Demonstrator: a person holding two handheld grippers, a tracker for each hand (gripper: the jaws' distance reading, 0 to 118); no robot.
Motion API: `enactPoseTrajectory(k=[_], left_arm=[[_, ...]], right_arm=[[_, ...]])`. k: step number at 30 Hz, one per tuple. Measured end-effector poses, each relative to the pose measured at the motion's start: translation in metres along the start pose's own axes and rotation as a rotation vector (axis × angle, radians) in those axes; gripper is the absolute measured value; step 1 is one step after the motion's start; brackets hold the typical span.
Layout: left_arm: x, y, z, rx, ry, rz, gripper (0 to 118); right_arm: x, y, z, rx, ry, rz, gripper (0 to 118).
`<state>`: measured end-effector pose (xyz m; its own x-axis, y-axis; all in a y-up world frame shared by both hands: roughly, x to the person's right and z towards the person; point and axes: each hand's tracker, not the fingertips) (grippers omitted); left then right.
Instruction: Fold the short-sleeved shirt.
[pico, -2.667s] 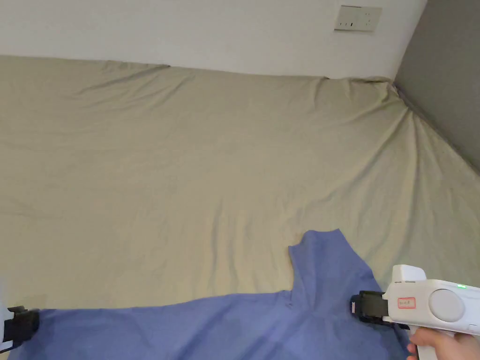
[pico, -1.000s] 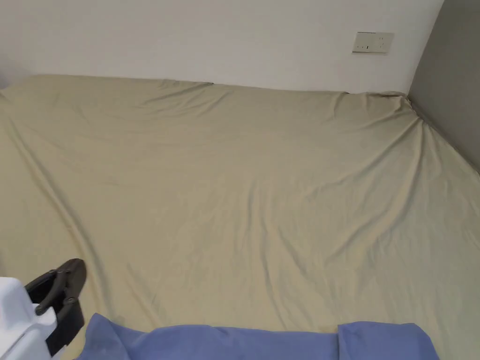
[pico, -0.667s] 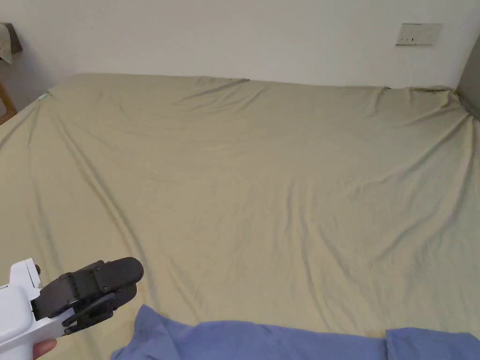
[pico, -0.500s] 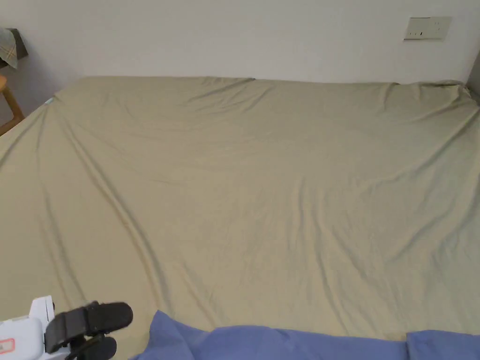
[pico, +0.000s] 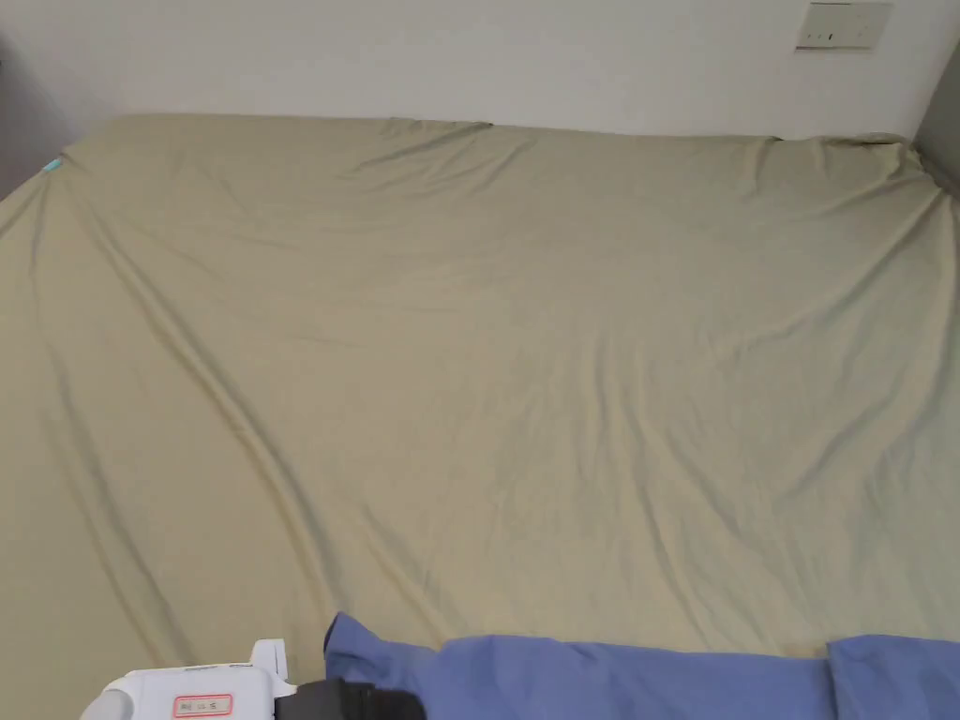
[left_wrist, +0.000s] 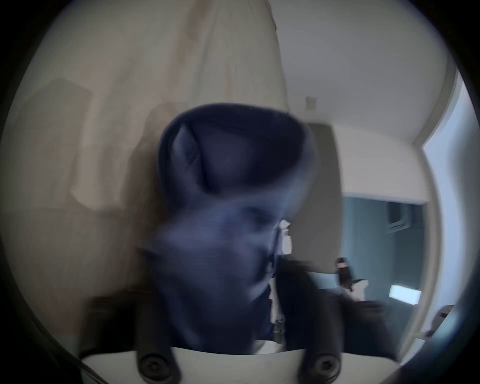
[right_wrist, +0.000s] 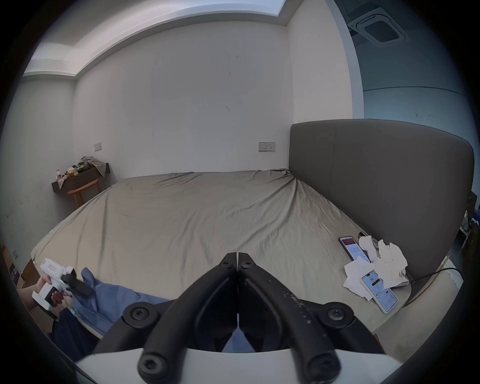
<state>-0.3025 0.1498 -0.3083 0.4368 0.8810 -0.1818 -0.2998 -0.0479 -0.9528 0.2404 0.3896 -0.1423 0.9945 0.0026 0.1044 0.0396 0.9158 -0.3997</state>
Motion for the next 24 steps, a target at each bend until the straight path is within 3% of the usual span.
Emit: enactPoseTrajectory(k=[2, 4, 8, 14, 20, 24], left_arm=[[-0.004, 0.006, -0.005, 0.012, 0.097, -0.001, 10], [-0.005, 0.010, 0.009, 0.037, 0.022, 0.013, 10], [-0.016, 0.007, 0.072, 0.186, 0.036, 0.038, 9], [-0.024, -0.006, 0.141, 0.305, 0.212, 0.081, 9], [0.095, -0.033, 0.111, 0.325, 0.241, -0.213, 9], [0.177, -0.055, 0.018, 0.155, 0.242, -0.466, 9]], right_arm=[[-0.004, 0.001, 0.004, 0.016, 0.001, 0.003, 1], [-0.008, 0.000, 0.007, 0.031, -0.003, 0.014, 1], [-0.014, 0.000, 0.009, 0.034, 0.007, 0.032, 1], [-0.010, -0.005, 0.006, 0.031, 0.042, 0.008, 1], [-0.006, -0.005, 0.009, 0.049, 0.066, -0.003, 1], [0.003, -0.010, 0.013, 0.066, 0.079, -0.024, 1]])
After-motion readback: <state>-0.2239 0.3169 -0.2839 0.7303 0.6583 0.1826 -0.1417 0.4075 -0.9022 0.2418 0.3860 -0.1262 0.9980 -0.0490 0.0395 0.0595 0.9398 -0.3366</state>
